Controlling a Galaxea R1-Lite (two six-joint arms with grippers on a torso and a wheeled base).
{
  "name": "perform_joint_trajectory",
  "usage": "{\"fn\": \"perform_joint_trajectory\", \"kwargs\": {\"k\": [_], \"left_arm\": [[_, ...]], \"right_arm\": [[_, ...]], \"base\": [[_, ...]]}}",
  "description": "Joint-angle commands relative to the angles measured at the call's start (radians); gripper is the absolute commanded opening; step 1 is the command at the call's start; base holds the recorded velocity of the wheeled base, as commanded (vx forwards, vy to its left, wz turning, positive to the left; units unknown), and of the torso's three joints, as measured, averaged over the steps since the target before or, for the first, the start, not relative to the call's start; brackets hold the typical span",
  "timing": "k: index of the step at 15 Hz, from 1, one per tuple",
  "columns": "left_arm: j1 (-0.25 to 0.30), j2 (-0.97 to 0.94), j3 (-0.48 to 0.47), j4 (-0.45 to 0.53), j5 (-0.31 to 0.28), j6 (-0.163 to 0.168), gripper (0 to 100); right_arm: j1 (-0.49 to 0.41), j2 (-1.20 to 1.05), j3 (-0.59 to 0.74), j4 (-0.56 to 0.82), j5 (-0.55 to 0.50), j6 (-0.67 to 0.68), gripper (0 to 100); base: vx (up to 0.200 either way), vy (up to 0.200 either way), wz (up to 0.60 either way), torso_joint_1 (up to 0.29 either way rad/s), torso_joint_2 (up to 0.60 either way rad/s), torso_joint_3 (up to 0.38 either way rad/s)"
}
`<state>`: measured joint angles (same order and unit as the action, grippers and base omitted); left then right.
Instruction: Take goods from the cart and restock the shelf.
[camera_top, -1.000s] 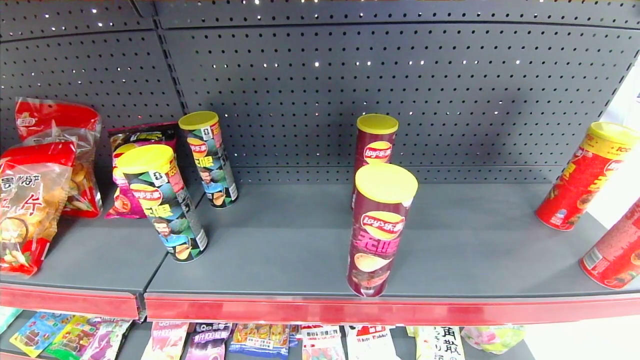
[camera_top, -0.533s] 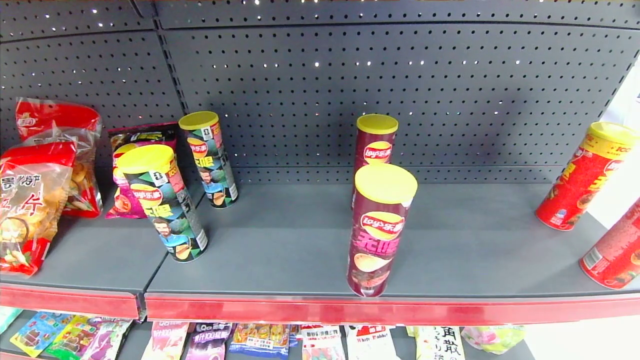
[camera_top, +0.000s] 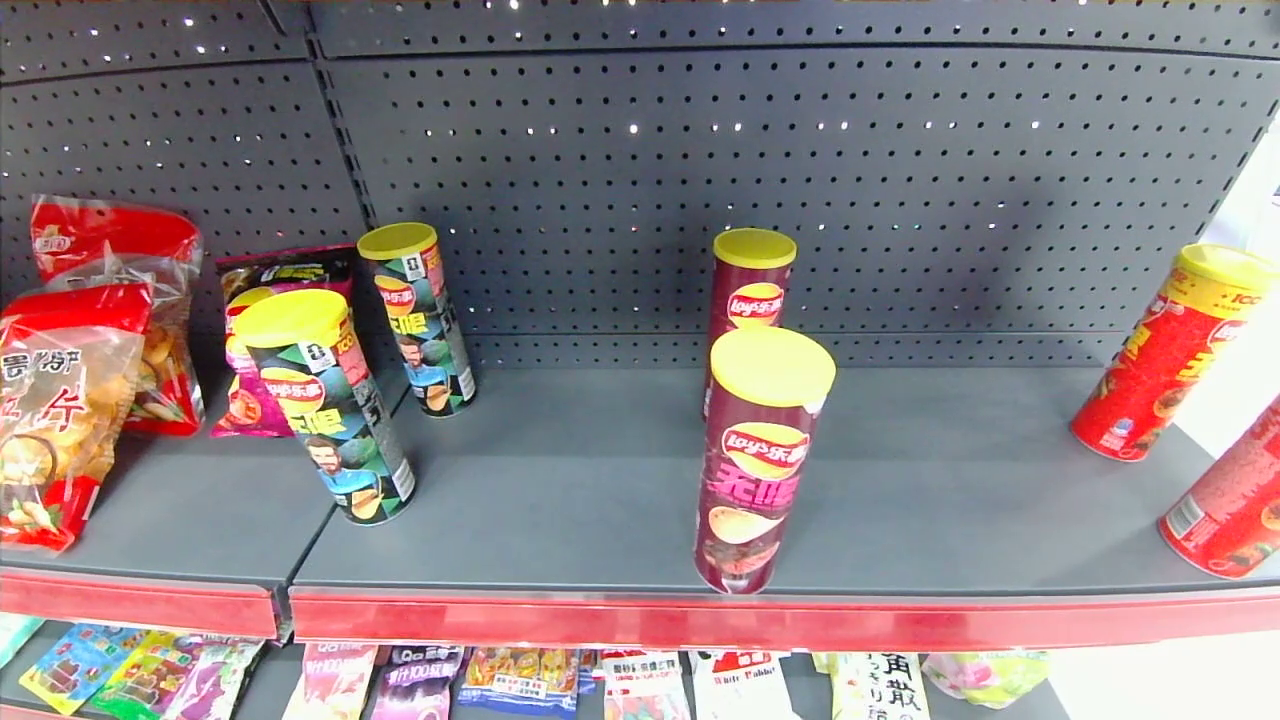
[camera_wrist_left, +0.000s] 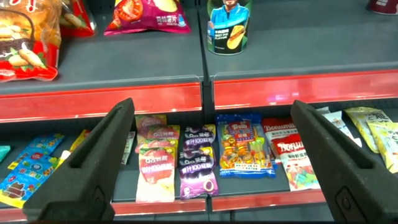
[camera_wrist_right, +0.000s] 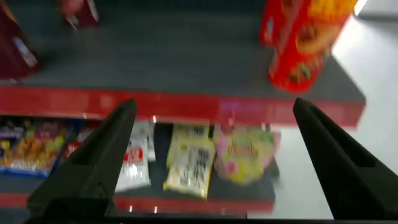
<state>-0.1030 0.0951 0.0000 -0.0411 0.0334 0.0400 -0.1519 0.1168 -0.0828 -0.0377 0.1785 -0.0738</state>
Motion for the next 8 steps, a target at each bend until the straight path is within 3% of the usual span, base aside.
{"fn": "perform_joint_trajectory", "kwargs": {"k": [1, 5, 8], "left_arm": [[0.000, 0.000, 0.000, -0.002, 0.000, 0.000, 100], [0.000, 0.000, 0.000, -0.002, 0.000, 0.001, 100], [0.000, 0.000, 0.000, -0.002, 0.000, 0.000, 100]], "right_arm": [[0.040, -0.017, 0.070, 0.004, 0.044, -0.012, 100], [0.144, 0.015, 0.070, 0.009, 0.030, -0.034, 100], [0.121, -0.052, 0.081, 0.039, -0.208, 0.095, 100]], "base": [[0.000, 0.000, 0.00, 0.000, 0.00, 0.000], [0.000, 0.000, 0.00, 0.000, 0.00, 0.000], [0.000, 0.000, 0.00, 0.000, 0.00, 0.000]]}}
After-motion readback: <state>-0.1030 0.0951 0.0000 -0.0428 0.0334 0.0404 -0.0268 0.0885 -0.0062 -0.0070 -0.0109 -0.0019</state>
